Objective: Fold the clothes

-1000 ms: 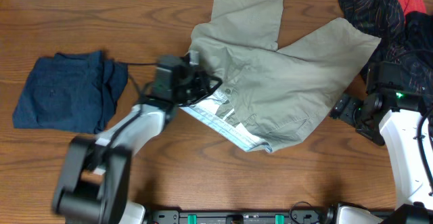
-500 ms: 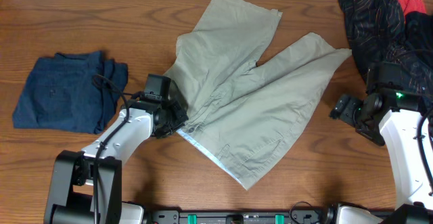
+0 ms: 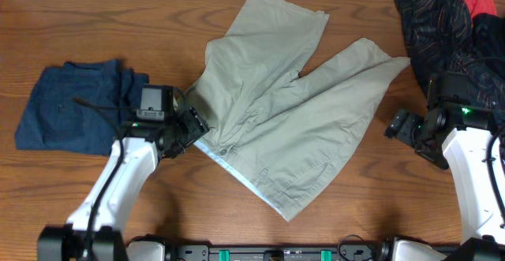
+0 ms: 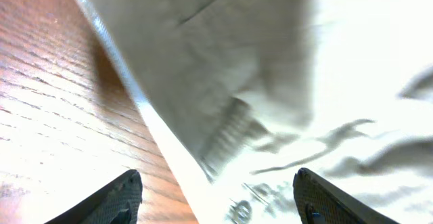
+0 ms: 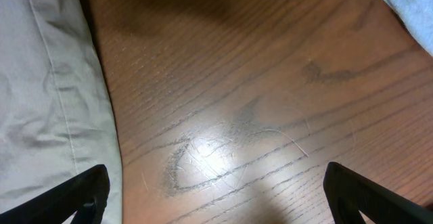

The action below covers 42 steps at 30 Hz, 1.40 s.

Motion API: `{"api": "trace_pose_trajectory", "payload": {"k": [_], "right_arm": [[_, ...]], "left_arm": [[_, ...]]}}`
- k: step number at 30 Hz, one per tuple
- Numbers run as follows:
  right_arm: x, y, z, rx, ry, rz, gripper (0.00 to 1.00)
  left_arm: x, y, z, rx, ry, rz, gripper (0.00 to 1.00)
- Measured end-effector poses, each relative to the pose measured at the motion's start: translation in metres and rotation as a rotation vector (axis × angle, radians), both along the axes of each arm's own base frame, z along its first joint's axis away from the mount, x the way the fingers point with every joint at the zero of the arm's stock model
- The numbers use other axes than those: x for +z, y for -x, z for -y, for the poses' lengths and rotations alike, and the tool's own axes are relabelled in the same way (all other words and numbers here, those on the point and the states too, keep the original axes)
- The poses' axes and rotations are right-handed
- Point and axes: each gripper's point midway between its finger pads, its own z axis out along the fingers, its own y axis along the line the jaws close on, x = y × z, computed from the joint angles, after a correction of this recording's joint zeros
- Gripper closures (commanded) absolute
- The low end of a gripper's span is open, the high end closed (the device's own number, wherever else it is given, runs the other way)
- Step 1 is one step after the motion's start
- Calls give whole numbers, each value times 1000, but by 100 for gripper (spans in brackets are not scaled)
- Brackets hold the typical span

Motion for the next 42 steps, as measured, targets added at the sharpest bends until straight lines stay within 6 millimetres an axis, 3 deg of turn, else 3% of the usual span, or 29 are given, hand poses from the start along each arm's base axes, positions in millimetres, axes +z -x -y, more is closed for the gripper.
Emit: {"api": "trace_pose_trajectory", "payload": {"k": [2, 3, 5, 6, 10, 17, 18, 26, 29, 34, 39, 40, 41, 42], "right_arm": [[0, 0, 0, 0, 0, 0, 1], [0, 0, 0, 0, 0, 0, 1], [0, 0, 0, 0, 0, 0, 1], [0, 0, 0, 0, 0, 0, 1], [0, 0, -1, 1, -4, -1, 1], [0, 0, -2, 2, -9, 0, 1], [0, 0, -2, 2, -9, 0, 1], [0, 0, -2, 2, -11, 0, 1], [0, 0, -2, 2, -11, 2, 1], [0, -4, -2, 4, -15, 18, 1], [1, -9, -5, 7, -29, 41, 1], [1, -10, -5, 8, -30, 44, 1], [2, -11, -5, 8, -32, 47, 1], [2, -12, -5, 9, -33, 50, 1]], "left_arm": [[9, -2, 1, -10, 0, 33, 27], [11, -4, -1, -9, -7, 41, 32], [8, -4, -4, 3, -27, 35, 54], [6, -4, -6, 9, -34, 28, 56], [-12, -1, -10, 15, -60, -30, 54], [-61, -3, -12, 17, -82, -136, 54], [-58, -12, -11, 18, -80, -102, 54], [-61, -59, -22, 58, -144, 51, 87], [-60, -81, -34, 86, -191, 136, 93], [-53, -109, -61, 155, -234, 230, 94], [-13, -148, -84, 195, -260, 324, 94], [-2, -156, -87, 193, -266, 339, 87], [7, -162, -90, 188, -275, 345, 63], [13, -164, -92, 188, -279, 338, 32]]}}
